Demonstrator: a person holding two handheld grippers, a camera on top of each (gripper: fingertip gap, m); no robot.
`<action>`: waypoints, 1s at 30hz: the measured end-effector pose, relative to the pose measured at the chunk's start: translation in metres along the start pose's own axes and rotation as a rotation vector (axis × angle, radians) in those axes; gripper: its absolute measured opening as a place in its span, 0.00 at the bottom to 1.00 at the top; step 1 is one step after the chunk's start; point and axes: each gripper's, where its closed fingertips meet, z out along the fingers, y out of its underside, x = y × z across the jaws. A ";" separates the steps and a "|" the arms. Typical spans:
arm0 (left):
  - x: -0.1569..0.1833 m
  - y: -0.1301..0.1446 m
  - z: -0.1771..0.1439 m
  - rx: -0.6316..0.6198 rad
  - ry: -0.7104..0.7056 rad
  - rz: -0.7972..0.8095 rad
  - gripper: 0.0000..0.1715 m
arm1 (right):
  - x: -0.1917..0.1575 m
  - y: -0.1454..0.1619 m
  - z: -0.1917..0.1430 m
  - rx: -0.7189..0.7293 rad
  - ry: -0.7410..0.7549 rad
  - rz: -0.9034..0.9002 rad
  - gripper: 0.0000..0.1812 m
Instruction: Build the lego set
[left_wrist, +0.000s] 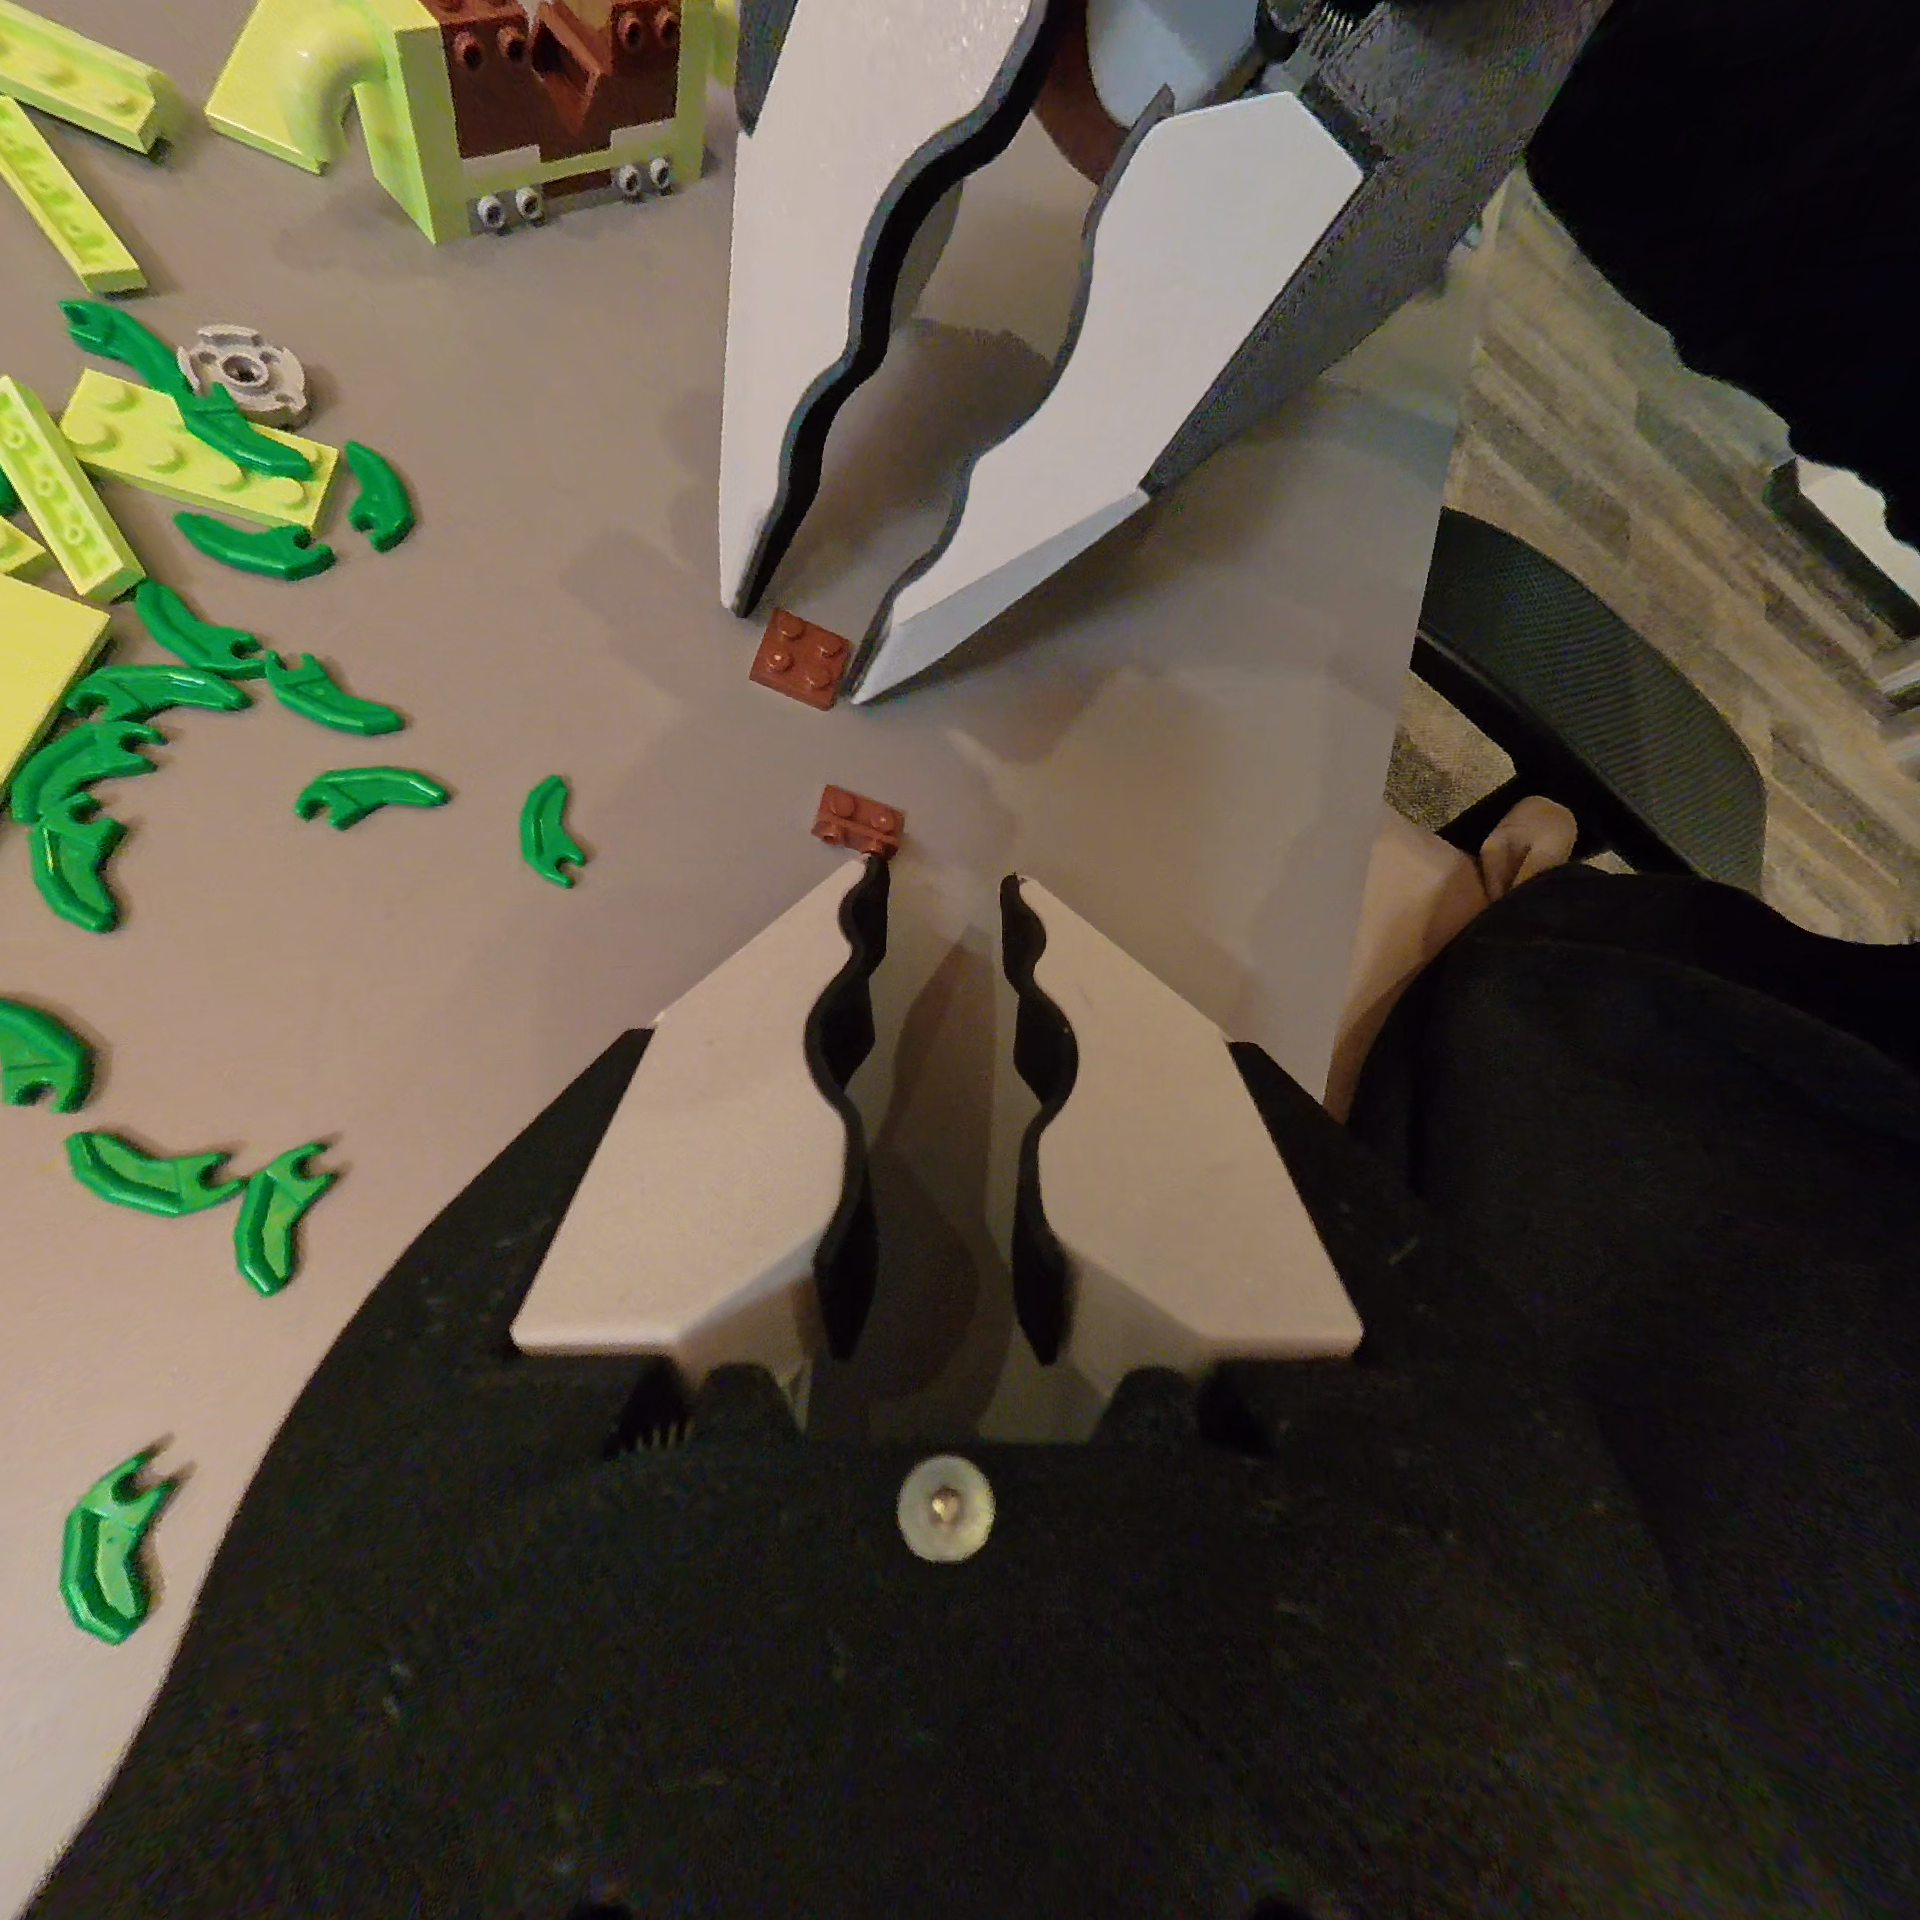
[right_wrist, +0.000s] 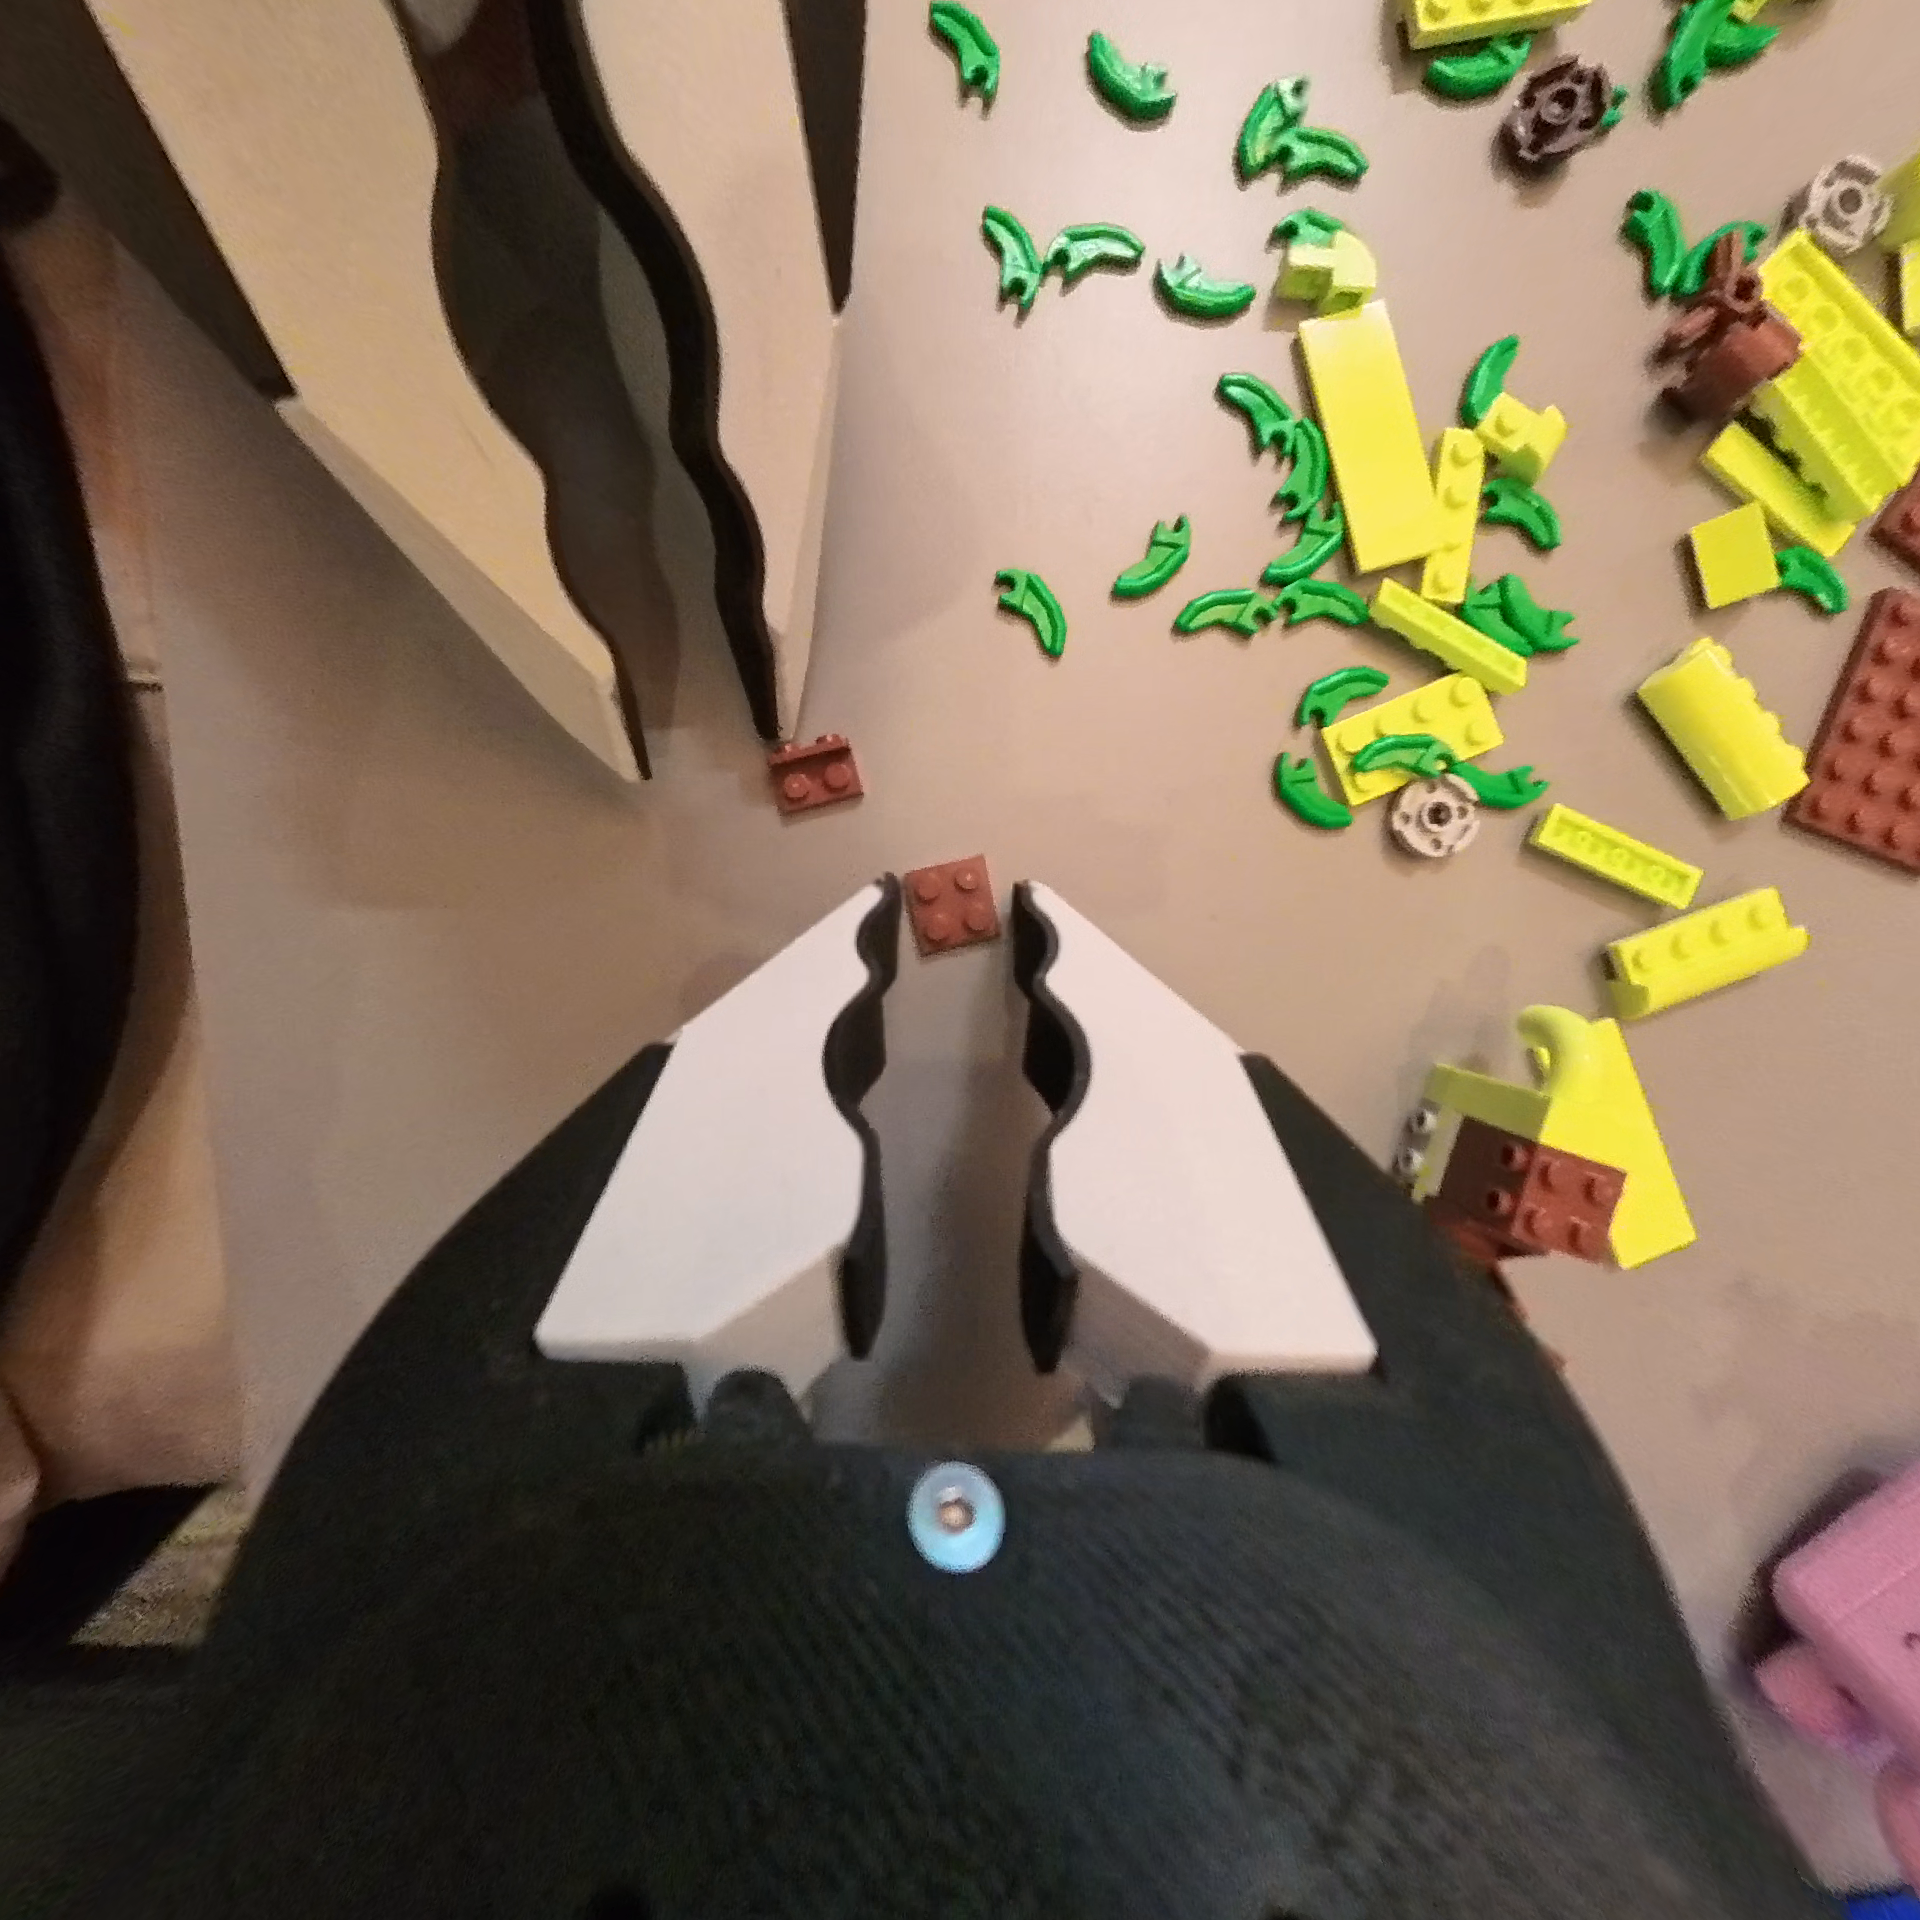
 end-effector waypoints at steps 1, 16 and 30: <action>0.000 0.000 0.000 0.001 0.001 -0.002 0.11 | -0.002 0.001 0.001 0.002 -0.017 -0.026 0.12; -0.001 0.000 0.000 0.001 0.020 -0.027 0.11 | -0.025 -0.018 -0.003 0.081 -0.106 -0.017 0.07; -0.004 -0.001 0.001 0.004 -0.023 -0.009 0.15 | -0.029 -0.017 0.008 0.017 -0.150 -0.057 0.07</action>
